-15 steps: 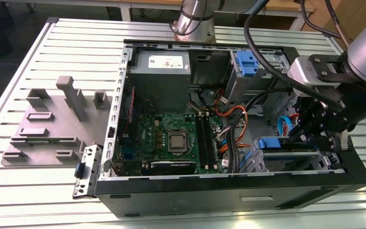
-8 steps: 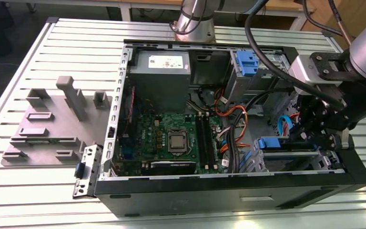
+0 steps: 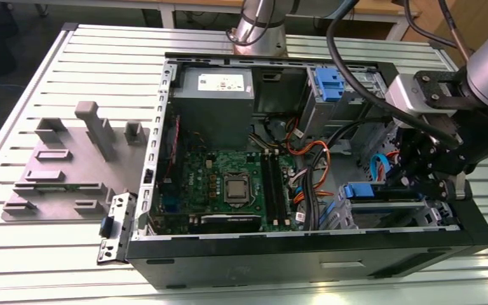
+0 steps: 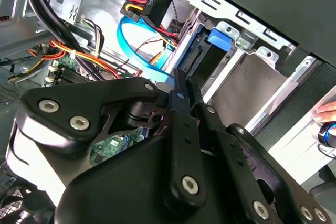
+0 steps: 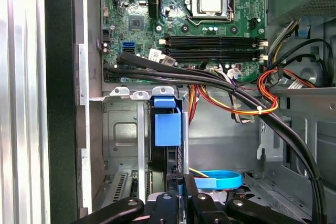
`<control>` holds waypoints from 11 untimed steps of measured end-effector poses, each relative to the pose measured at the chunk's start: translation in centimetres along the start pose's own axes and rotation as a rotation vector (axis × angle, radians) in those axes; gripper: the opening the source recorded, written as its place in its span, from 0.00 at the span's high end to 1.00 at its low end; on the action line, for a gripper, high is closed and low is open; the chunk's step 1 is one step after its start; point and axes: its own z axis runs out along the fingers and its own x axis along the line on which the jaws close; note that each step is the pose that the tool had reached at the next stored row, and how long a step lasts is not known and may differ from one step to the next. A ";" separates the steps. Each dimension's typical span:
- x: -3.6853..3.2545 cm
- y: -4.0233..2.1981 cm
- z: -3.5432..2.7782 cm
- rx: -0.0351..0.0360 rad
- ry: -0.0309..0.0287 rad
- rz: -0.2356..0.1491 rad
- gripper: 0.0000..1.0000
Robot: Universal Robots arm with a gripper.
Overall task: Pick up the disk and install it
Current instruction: 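Insert the first disk wire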
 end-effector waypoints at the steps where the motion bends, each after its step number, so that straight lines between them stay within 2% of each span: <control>1: 0.00 0.00 0.01 0.0000 0.0001 0.000 0.84; 11: 0.12 0.00 0.18 0.0000 -0.0007 0.000 0.84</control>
